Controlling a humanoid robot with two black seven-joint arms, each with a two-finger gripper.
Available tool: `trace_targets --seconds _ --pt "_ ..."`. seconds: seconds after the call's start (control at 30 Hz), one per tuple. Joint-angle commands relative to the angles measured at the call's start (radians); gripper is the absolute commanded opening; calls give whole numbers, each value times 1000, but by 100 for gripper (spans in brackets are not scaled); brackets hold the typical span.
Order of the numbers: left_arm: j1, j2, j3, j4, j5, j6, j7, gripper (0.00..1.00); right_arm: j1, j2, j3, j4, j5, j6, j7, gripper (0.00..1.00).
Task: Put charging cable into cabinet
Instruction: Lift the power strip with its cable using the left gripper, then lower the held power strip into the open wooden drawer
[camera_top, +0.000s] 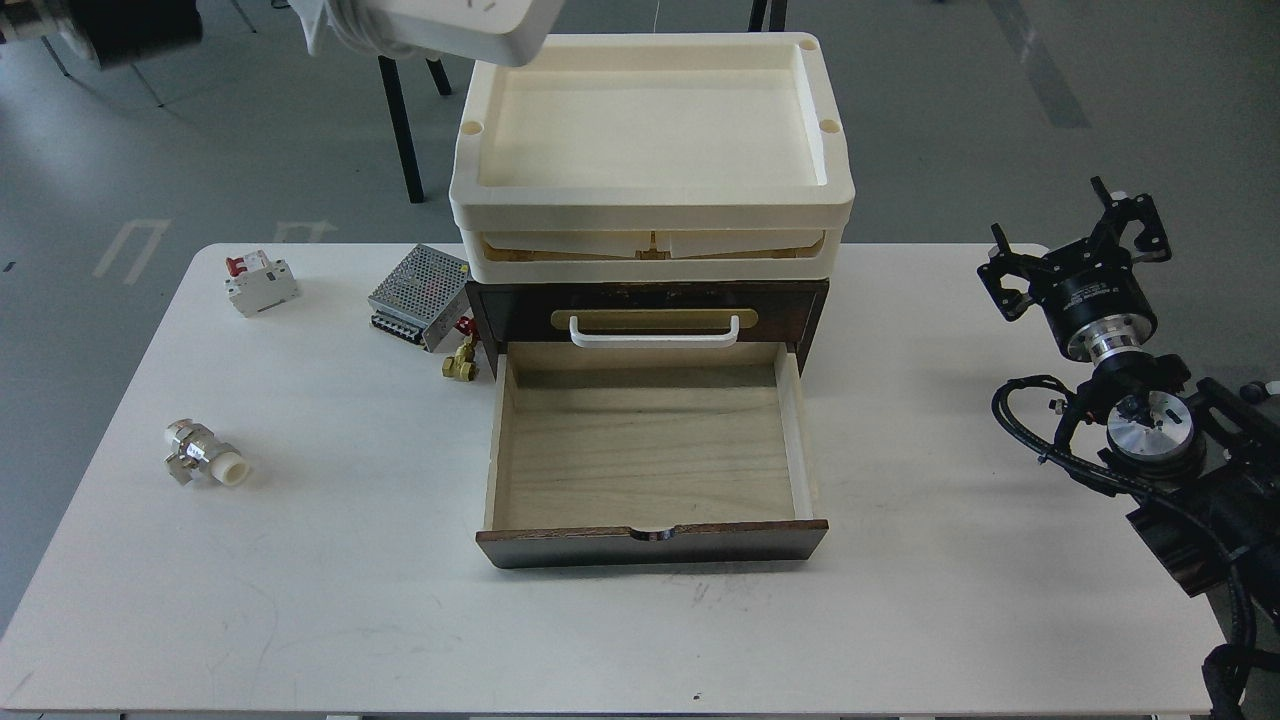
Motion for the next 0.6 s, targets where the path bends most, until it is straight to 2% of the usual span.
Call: trace_targets --seconds 0.0,0.07,0.2,0.27,0.43,0.57 --pt "-39 -108 5 -79 0 -10 19 5 -2 3 7 0 0 2 0 100" --pt "-39 -181 9 -103 2 -10 54 5 -4 4 5 0 0 2 0 100" --pt "-22 -346 45 -111 29 -10 175 5 -4 6 3 2 0 2 0 100" --pt "-19 -414 107 -108 66 -10 214 5 -4 6 0 2 0 2 0 100" --pt "73 -483 238 -111 80 -10 219 6 -5 9 -4 3 -1 2 0 100" --pt "190 -508 246 -108 83 -10 226 6 -5 9 -6 2 -1 2 0 100"
